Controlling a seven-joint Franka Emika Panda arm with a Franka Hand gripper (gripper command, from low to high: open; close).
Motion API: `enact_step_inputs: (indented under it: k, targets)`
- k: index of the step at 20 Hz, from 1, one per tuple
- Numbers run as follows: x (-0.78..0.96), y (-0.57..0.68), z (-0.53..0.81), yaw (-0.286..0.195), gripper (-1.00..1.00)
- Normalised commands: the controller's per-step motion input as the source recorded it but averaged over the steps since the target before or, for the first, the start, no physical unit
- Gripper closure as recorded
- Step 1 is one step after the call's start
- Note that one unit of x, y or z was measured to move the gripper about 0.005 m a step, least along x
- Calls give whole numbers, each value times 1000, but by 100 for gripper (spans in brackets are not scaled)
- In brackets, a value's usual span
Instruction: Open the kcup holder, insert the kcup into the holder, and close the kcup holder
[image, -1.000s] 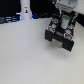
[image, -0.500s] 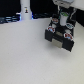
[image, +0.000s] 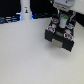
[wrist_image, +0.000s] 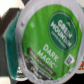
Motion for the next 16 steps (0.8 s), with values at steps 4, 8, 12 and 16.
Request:
enact_step_inputs:
  k: [4, 8, 12, 16]
  targets:
    - [42, -62, -88, -13, 100]
    - [-76, -17, -132, -4, 100]
    - [-356, -81, -229, -1, 100]
    - [-217, -128, -85, -28, 100]
